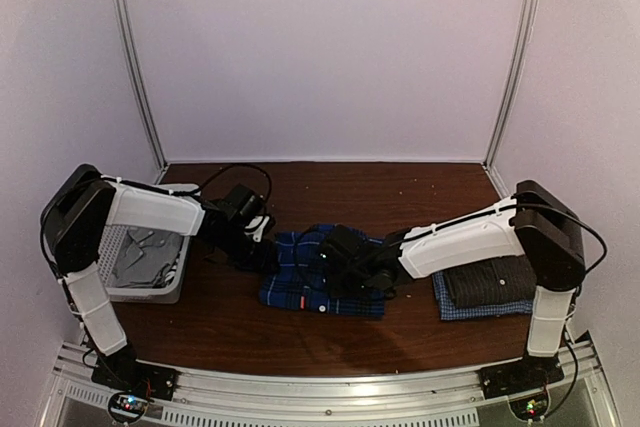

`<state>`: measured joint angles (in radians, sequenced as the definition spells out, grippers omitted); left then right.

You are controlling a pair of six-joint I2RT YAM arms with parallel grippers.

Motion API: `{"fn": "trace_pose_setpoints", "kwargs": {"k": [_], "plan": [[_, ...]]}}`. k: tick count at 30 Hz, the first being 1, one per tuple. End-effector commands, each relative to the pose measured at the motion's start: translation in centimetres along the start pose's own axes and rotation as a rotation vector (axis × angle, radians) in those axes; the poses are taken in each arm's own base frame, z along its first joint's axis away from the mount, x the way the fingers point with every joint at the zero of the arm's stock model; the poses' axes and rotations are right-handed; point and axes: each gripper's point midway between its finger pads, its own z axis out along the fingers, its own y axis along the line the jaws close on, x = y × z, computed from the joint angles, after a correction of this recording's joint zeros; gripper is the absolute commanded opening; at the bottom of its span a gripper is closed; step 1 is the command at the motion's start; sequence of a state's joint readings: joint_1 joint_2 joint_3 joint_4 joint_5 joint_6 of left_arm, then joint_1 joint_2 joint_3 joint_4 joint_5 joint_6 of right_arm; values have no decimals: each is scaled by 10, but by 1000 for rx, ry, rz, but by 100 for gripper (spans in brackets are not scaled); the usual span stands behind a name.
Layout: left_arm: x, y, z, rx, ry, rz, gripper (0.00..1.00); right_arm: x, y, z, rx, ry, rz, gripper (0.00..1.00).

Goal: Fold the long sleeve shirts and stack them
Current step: Smooth out the square-folded shirt at the center of the board, then pick up the square-folded shirt from the center of the board.

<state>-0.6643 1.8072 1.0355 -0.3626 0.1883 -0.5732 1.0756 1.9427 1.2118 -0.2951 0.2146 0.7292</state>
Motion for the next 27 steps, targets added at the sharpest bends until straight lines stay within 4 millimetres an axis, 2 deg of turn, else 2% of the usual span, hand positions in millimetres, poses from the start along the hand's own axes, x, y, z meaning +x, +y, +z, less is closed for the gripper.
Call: {"fn": "trace_pose_setpoints", "kwargs": {"k": [1, 4, 9, 14, 19, 24, 27], "plan": [[11, 3, 15, 26, 40, 9, 50, 10, -12, -18, -7, 31, 27, 52], [14, 3, 19, 35, 53, -12, 48, -3, -13, -36, -20, -7, 37, 54], [16, -2, 25, 67, 77, -52, 40, -28, -15, -62, -50, -79, 63, 60], [18, -12, 26, 126, 80, -87, 26, -44, -23, -79, -61, -134, 93, 63], [16, -25, 18, 195, 54, -119, 14, -42, -35, -79, -56, -141, 115, 64], [3, -31, -5, 211, -19, -127, 0, -37, -41, -71, -56, -130, 122, 65], [1, -28, -20, 181, -43, -114, 0, -37, -38, -67, -51, -117, 112, 65]]}}
